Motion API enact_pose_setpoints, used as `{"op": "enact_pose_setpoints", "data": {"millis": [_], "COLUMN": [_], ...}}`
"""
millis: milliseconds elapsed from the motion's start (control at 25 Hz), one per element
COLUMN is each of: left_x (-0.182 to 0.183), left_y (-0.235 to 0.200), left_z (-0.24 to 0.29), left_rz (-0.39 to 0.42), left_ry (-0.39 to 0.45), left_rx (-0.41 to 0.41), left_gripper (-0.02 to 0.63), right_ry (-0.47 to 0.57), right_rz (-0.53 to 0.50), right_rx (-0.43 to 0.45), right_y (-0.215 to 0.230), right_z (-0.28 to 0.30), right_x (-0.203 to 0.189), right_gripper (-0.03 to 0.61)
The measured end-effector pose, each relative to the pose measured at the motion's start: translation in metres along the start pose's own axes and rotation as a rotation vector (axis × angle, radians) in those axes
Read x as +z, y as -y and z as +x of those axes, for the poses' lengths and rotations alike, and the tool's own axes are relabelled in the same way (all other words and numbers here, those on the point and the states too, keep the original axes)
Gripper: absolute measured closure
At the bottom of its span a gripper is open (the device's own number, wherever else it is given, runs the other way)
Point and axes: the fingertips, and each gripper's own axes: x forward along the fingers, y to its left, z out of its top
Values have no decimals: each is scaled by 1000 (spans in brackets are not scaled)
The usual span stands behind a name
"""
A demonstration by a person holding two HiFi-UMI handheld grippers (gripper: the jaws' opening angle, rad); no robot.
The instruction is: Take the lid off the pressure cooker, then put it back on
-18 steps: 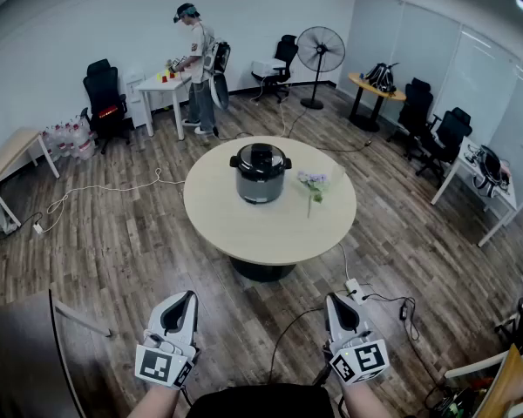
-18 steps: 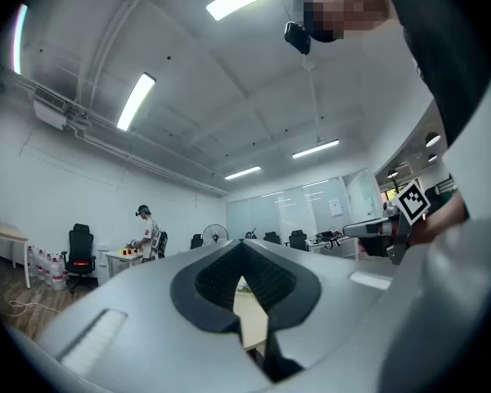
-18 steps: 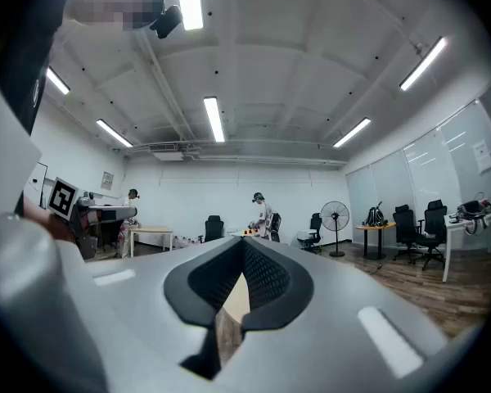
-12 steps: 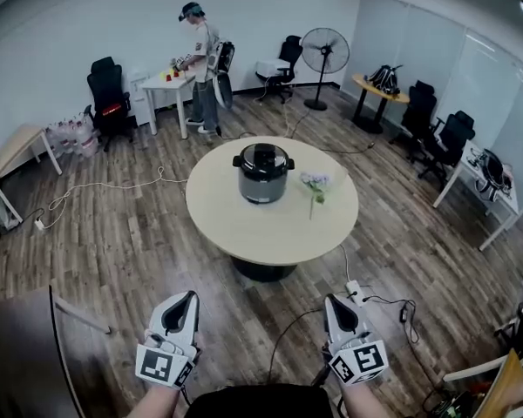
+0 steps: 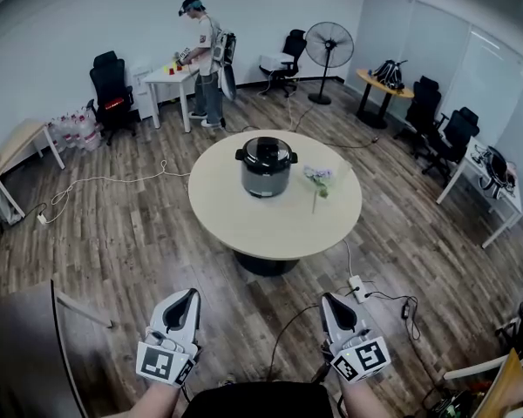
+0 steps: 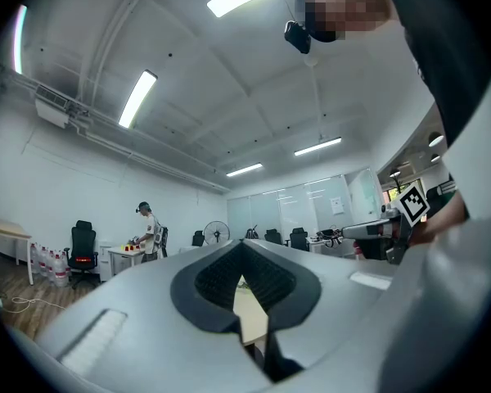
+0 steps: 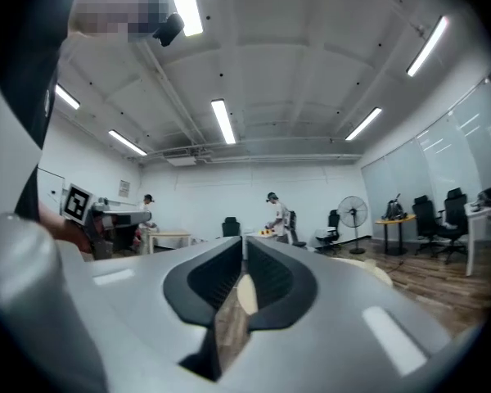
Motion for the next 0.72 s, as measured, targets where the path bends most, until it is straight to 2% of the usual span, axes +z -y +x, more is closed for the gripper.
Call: {"op": "enact_pose_setpoints", "data": {"millis": [40,80,120,200,280,320,360,400,520,720], "left_x": [0,-1,-1,-2,-5,-7,-11,-14,-17,-27], "left_y": [0,0,0,0,7,12,18,23,38,49], "left_z": [0,0,-1,-2,2,8,14,19,26,42], "left_rz": [-1,-2,-3,-9,-28,-44,-53,-51,-50,-28], "left_ry": [-1,-2,-2,3,14,16,11,1,-13,-24], "left_rx": [0,1,2,-3,-51,-86,-117,-143,-180,-152], "left_gripper": [614,614,614,614,612,518,94,25,26,43], "right_ry": [2,-5,-15,-24,-23,-19,-15,-13,-15,-31], "right_rz": [39,83,114,116,97,94,92,87,63,25], "right_rx": [30,56,75,85,82,81,81,79,71,70], "right_y": [-2,-4,-5,-7,-7,-6,-4,-2,9,35], "right_z": [3,8,11,13,11,10,10,9,4,-2], "right_x": [-1,-3,-4,-4,-2,-1,2,4,10,6], "right_gripper": [484,63,-12,-12,-12,-12,-12,-12,-11,-6]}}
